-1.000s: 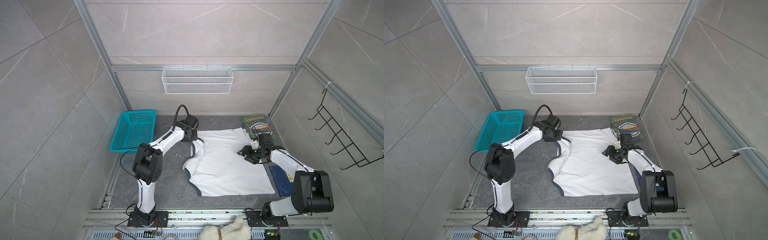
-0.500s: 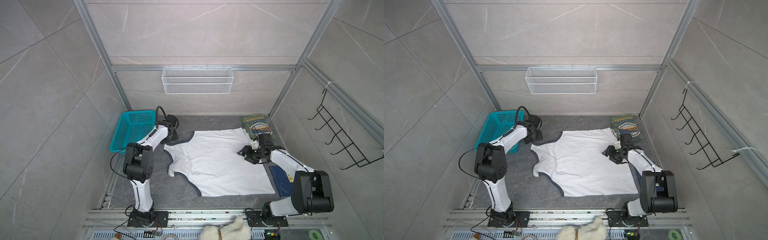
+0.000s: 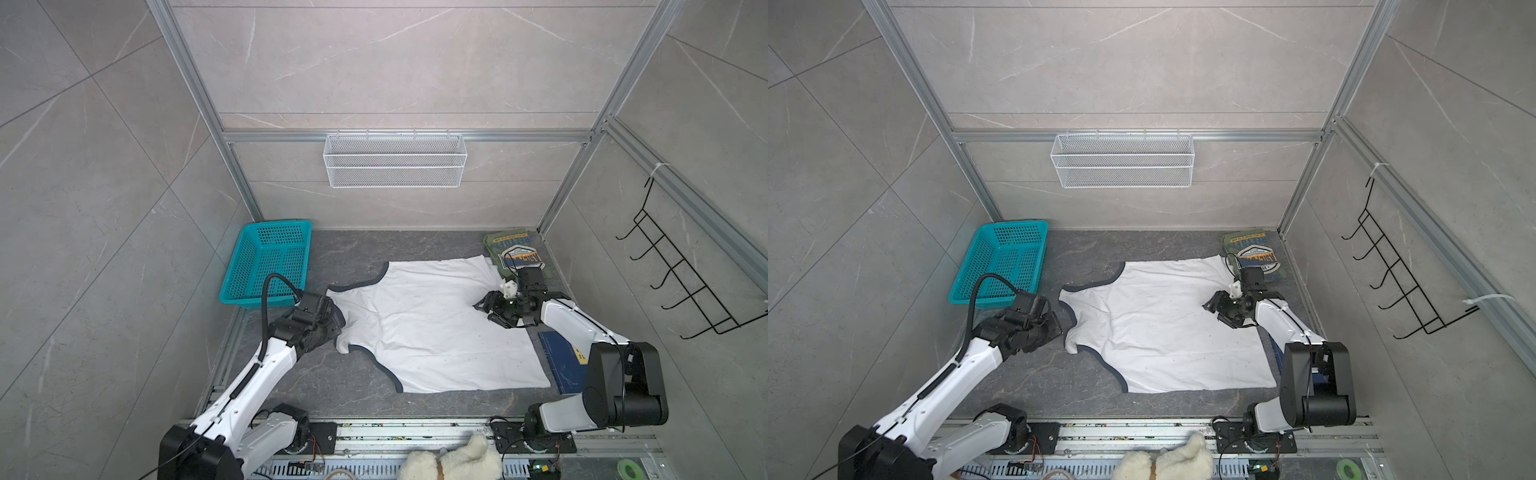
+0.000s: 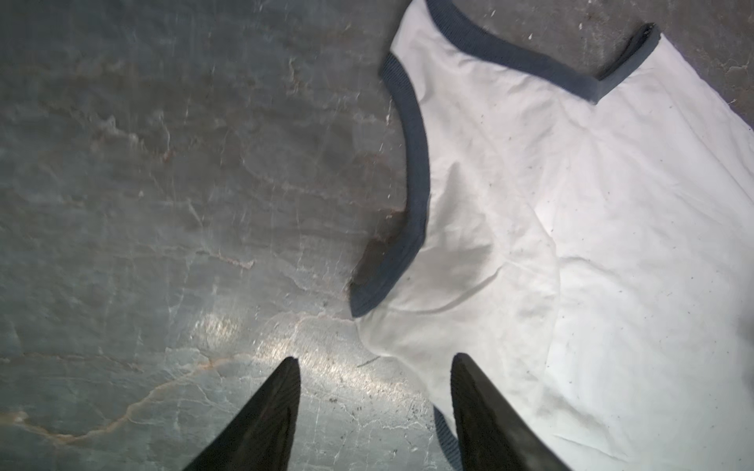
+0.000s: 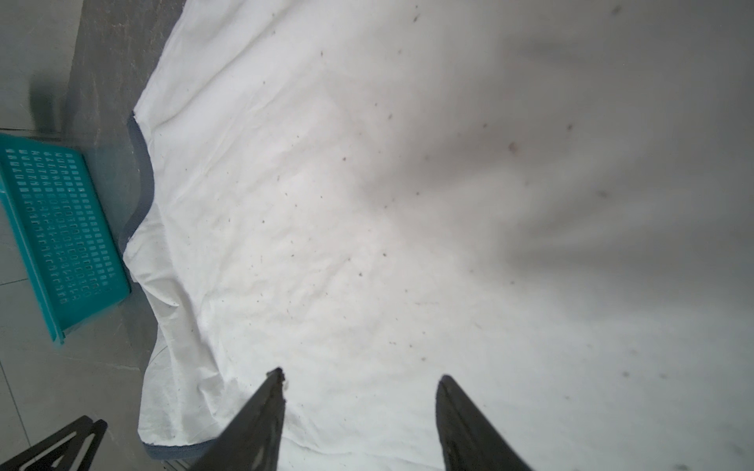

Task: Fold and stack tank tops
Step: Smooth out the tank top at the center of the table.

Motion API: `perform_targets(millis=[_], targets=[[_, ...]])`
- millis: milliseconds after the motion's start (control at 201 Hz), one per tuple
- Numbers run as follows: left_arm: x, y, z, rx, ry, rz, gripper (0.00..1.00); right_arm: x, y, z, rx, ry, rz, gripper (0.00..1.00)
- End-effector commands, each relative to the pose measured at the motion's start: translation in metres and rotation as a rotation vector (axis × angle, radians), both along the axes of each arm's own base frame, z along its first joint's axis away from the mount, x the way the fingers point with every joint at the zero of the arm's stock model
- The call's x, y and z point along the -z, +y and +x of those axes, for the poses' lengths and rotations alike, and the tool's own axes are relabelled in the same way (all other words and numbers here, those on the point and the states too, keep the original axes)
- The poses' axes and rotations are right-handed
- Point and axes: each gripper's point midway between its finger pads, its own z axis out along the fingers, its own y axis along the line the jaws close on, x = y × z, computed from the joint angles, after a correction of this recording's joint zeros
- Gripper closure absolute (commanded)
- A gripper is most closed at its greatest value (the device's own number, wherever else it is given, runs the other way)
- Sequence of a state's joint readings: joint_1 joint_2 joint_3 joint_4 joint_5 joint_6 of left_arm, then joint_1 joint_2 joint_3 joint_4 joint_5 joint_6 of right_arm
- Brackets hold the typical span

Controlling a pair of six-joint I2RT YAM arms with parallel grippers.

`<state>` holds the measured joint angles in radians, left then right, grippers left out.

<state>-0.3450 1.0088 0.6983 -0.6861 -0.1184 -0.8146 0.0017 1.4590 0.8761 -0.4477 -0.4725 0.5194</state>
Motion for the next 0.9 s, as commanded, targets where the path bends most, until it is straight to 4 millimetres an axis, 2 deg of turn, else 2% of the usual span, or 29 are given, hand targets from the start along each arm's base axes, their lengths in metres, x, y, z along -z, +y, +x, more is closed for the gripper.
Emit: perform_targets(millis=[0,40,149,304,418,488,552,652,737,896], targets=[[0.019,-0.011,-0.004,-0.041,0.043,-0.088,0.43,-0.007,0.005,-0.004,-0.024,-0.02,0.016,0.39],[0.024,-0.01,-0.005,-0.047,0.06,-0.084,0.43,-0.008,0.005,-0.005,-0.025,-0.022,0.017,0.39],[0.037,-0.026,0.001,-0.021,0.074,-0.151,0.47,-0.009,0.004,-0.006,-0.028,-0.024,0.009,0.39],[0.05,-0.042,0.012,0.016,0.086,-0.176,0.47,-0.006,0.003,-0.01,-0.029,-0.015,-0.001,0.39],[0.061,-0.043,0.019,0.033,0.117,-0.126,0.47,-0.003,0.003,-0.012,-0.031,-0.007,-0.003,0.39],[0.071,-0.038,0.018,0.033,0.173,-0.064,0.48,-0.002,0.002,-0.012,-0.031,-0.004,-0.006,0.39],[0.079,-0.033,0.016,0.038,0.223,-0.005,0.58,0.0,0.002,-0.012,-0.031,0.001,-0.006,0.39],[0.085,-0.024,0.008,0.047,0.282,0.085,0.67,0.002,0.002,-0.012,-0.031,0.009,-0.005,0.39],[0.082,-0.01,0.002,0.03,0.302,0.165,0.77,0.002,0.002,-0.011,-0.031,0.007,-0.006,0.39],[0.063,0.022,-0.016,-0.046,0.303,0.283,0.77,0.001,0.001,-0.01,-0.028,0.01,-0.012,0.39]])
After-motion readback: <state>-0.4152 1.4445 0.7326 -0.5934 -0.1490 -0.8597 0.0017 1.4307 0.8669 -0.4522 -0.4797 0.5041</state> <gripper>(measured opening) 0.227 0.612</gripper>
